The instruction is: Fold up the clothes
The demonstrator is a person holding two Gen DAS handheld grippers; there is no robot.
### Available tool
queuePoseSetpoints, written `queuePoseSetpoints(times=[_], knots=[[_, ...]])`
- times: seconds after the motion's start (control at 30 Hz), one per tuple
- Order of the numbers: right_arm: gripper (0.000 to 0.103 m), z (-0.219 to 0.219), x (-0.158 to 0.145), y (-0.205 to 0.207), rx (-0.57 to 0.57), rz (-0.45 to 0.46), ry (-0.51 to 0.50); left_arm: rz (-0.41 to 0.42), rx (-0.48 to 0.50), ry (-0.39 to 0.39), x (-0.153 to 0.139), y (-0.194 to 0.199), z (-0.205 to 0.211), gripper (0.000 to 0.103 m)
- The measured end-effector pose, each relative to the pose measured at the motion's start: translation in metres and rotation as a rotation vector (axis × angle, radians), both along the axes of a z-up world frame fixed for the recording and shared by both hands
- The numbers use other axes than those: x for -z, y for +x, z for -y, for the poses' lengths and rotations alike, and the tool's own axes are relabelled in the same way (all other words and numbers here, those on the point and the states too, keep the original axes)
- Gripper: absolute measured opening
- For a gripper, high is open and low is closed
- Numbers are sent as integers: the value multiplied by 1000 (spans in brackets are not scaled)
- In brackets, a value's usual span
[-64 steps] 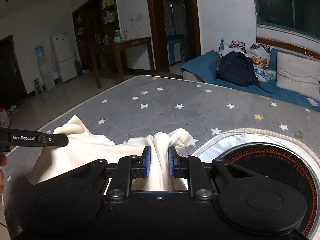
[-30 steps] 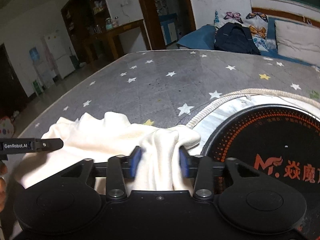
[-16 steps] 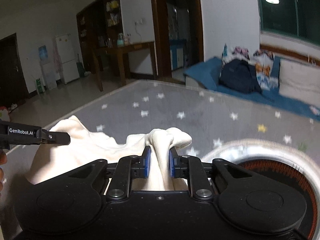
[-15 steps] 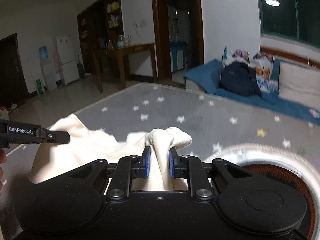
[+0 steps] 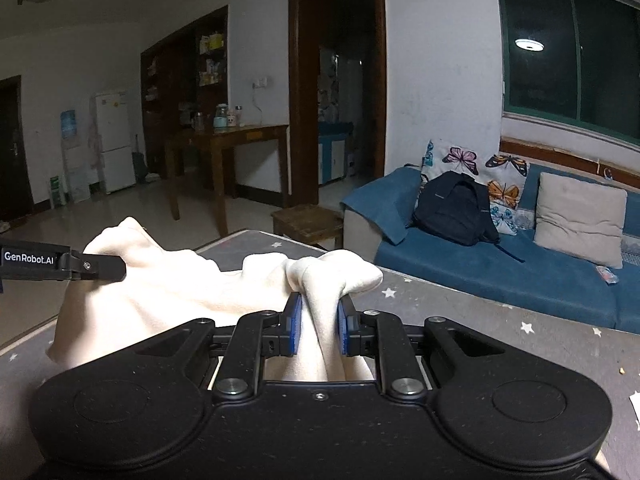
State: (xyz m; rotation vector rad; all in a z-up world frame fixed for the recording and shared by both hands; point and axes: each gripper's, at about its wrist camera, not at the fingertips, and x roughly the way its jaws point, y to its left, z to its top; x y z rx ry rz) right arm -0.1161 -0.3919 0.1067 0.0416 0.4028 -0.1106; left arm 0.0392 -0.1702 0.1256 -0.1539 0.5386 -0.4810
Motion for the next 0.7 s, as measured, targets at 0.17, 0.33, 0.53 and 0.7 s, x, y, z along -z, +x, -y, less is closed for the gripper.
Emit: queuePoseSetpoints(times=[0.17, 0.33, 0.53, 0.7], knots=[[20, 20, 37, 28, 24, -62, 30, -52, -2, 30, 22, 21, 13, 17], [20, 31, 72, 51, 49, -132, 44, -116, -6, 73, 59, 46, 21, 18], [29, 33, 90, 60, 75, -187, 39, -163, -35, 102, 82, 62, 14, 29], [34, 30, 90, 57, 112, -196, 12, -141, -75, 124, 82, 63, 4, 31]])
